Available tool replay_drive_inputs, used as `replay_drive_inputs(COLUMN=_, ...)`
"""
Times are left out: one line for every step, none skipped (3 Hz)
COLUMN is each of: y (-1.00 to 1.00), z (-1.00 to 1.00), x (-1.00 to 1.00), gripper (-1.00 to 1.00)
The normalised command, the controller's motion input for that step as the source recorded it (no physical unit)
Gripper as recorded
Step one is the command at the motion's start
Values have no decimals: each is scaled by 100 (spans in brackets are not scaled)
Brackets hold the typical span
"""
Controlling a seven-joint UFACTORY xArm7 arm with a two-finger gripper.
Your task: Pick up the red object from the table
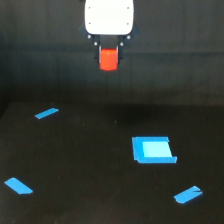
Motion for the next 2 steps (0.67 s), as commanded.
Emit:
replay_drive_inputs(y=-43, z=85, x=-20, gripper=-100)
replay_drive_inputs(y=-38, z=75, x=-18, gripper=-100)
